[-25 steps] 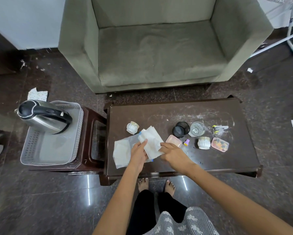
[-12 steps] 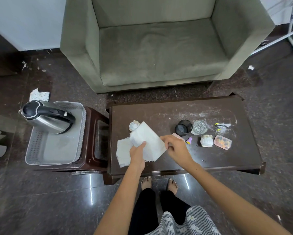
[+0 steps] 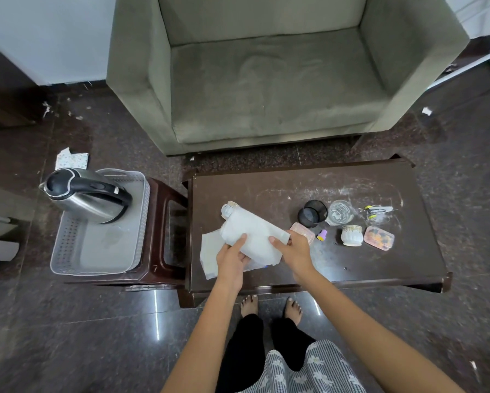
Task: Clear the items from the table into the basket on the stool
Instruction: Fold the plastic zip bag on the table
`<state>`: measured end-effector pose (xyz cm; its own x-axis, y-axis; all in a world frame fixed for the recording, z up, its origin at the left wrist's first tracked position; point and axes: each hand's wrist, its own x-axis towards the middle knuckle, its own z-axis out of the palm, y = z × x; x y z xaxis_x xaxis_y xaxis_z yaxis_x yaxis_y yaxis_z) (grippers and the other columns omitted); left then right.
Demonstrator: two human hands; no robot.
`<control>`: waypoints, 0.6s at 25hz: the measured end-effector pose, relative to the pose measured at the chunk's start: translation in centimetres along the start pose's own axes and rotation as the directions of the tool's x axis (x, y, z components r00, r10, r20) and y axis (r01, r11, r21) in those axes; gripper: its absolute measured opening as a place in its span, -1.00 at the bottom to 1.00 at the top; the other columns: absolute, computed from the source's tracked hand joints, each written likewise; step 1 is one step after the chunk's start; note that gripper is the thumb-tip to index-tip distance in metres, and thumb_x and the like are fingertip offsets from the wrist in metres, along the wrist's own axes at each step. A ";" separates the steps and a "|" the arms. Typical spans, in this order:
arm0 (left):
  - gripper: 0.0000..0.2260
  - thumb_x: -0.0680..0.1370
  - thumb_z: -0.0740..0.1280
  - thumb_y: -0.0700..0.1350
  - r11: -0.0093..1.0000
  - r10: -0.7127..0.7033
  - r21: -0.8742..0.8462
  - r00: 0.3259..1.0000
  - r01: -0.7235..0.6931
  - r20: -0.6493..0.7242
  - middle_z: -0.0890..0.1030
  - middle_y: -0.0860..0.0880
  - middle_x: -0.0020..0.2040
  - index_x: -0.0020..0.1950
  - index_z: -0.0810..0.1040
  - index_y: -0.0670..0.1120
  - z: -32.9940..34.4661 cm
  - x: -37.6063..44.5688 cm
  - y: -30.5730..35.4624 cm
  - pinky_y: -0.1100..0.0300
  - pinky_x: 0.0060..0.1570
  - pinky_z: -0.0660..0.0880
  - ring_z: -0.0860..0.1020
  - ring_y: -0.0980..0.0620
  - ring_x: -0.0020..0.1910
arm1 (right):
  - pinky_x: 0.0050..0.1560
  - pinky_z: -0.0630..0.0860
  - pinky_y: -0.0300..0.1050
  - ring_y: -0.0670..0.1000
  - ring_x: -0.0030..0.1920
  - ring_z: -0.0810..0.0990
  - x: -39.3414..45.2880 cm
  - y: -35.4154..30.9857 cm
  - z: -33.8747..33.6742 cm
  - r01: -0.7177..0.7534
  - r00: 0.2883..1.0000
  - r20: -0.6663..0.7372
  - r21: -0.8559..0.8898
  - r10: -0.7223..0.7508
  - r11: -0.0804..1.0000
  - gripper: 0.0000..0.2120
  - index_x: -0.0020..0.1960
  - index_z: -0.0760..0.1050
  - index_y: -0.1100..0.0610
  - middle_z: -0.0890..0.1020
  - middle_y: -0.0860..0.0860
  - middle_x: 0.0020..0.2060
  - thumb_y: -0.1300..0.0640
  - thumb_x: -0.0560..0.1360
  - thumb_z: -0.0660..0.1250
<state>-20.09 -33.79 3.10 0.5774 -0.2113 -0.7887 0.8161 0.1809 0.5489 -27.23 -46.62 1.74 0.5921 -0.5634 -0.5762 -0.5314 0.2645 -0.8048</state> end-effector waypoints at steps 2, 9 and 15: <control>-0.78 0.47 0.41 -0.19 0.998 0.034 0.059 0.999 -0.034 0.002 0.65 -0.08 0.04 0.10 0.56 -0.14 -1.4 0.4 1.2 0.07 -0.05 0.59 0.62 -0.04 0.01 | -0.24 0.44 0.04 0.08 -0.25 0.49 0.8 0.1 -1.0 0.019 0.996 0.091 -0.085 -0.012 0.996 -0.61 -0.18 0.52 0.30 0.53 0.14 -0.31 -0.05 0.33 0.45; -0.75 0.42 0.46 -0.24 0.864 -0.008 0.495 0.981 -0.091 0.194 0.66 -0.13 0.09 0.09 0.61 -0.12 -4.2 0.8 3.9 -0.11 0.13 0.54 0.62 -0.13 0.09 | -0.26 0.60 -0.15 0.04 -0.09 0.66 -0.8 -1.5 -2.6 -0.191 0.919 0.366 0.086 0.147 0.978 -0.70 0.15 0.55 0.17 0.68 0.08 -0.03 0.19 0.44 0.44; -0.80 0.47 0.36 -0.33 0.878 -0.033 0.472 0.972 -0.083 0.234 0.67 -0.06 0.01 0.06 0.60 -0.15 -3.7 -0.2 4.2 0.20 -0.20 0.62 0.64 -0.05 -0.02 | -0.26 0.61 -0.24 -0.06 -0.12 0.67 -0.9 -2.1 -3.3 -0.267 0.866 0.467 0.130 0.178 0.955 -0.63 0.26 0.50 0.23 0.65 0.06 0.01 0.40 0.46 0.33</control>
<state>-16.87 -29.41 4.54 0.5401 -0.4359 -0.7200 0.6807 -0.2768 0.6782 -28.69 -49.24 4.43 0.7009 -0.0759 -0.7092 -0.5864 0.5048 -0.6335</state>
